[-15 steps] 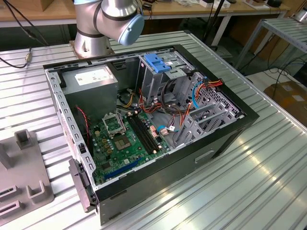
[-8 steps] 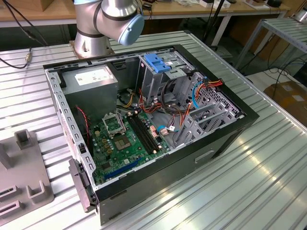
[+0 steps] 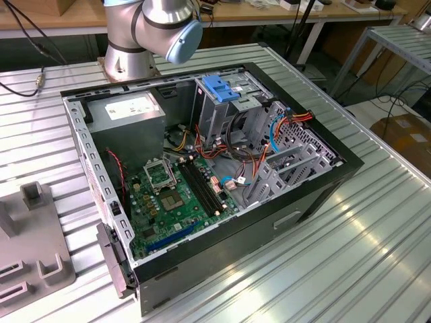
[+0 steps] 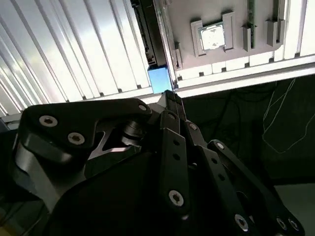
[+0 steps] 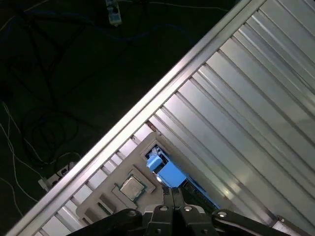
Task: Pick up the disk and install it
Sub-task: 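Pick up the disk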
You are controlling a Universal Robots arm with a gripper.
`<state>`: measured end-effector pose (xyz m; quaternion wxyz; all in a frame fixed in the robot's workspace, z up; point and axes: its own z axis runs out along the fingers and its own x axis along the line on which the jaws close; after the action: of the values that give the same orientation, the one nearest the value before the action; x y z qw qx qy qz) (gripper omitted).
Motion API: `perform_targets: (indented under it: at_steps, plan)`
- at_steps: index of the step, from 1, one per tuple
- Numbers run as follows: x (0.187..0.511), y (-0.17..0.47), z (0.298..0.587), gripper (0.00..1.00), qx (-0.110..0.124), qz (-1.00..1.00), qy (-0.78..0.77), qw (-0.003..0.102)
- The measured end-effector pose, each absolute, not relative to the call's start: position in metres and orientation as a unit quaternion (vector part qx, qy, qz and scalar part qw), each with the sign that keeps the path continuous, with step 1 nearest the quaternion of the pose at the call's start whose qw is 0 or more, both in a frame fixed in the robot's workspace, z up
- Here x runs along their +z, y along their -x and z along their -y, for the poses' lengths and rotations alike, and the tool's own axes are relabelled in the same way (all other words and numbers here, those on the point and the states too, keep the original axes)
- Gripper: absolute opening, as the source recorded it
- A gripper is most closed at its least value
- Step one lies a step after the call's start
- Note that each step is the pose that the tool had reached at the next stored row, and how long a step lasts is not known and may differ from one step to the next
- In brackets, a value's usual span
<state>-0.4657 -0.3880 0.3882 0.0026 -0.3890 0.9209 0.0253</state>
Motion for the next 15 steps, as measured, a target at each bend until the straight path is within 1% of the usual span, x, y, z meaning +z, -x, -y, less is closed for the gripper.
perform_targets:
  at_steps: [15]
  plan:
    - [0.3859, 0.4656, 0.388, 0.1, 0.025, -0.808, 0.589, -0.003]
